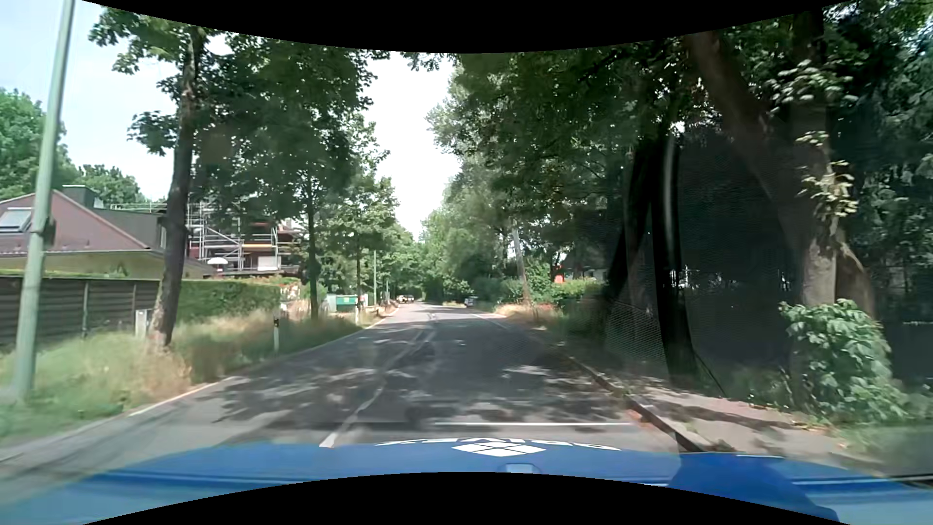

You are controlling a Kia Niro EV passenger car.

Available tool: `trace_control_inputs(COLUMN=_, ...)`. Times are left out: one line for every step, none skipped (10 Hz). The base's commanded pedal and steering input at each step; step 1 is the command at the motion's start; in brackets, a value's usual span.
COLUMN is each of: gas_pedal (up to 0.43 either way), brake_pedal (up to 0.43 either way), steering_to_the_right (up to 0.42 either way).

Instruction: Follow the waypoints while adhering to traffic rules and regulations

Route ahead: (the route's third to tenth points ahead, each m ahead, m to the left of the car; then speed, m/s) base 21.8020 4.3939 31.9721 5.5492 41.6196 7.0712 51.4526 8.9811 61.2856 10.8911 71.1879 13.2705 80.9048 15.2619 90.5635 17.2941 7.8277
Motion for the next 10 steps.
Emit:
trace_control_inputs(gas_pedal=0.248, brake_pedal=0.000, steering_to_the_right=0.009)
trace_control_inputs(gas_pedal=0.240, brake_pedal=0.000, steering_to_the_right=0.006)
trace_control_inputs(gas_pedal=0.240, brake_pedal=0.000, steering_to_the_right=0.004)
trace_control_inputs(gas_pedal=0.228, brake_pedal=0.000, steering_to_the_right=0.003)
trace_control_inputs(gas_pedal=0.220, brake_pedal=0.000, steering_to_the_right=-0.003)
trace_control_inputs(gas_pedal=0.220, brake_pedal=0.000, steering_to_the_right=-0.009)
trace_control_inputs(gas_pedal=0.220, brake_pedal=0.000, steering_to_the_right=-0.011)
trace_control_inputs(gas_pedal=0.220, brake_pedal=0.000, steering_to_the_right=-0.012)
trace_control_inputs(gas_pedal=0.220, brake_pedal=0.000, steering_to_the_right=-0.014)
trace_control_inputs(gas_pedal=0.220, brake_pedal=0.000, steering_to_the_right=-0.017)
